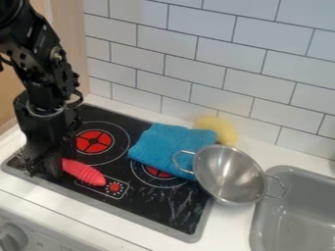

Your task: Move the red fork to the lower left of the burner

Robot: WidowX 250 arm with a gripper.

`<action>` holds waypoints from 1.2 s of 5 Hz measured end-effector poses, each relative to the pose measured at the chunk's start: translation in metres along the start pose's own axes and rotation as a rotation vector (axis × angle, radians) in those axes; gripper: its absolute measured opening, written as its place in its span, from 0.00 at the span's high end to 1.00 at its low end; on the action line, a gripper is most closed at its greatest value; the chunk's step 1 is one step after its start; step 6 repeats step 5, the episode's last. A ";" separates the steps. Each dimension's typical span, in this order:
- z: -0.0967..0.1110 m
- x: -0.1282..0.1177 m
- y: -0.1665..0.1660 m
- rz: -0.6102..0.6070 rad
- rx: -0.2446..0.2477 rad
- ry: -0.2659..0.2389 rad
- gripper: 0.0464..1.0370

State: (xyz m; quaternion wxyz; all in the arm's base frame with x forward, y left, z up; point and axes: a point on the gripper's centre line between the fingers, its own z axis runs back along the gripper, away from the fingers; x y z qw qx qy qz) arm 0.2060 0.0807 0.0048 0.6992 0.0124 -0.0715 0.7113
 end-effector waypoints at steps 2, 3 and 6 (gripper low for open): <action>0.000 0.002 0.008 0.039 0.054 -0.011 0.68; 0.001 0.005 0.013 0.056 0.080 -0.035 0.36; 0.001 0.007 0.012 0.046 0.079 -0.046 0.02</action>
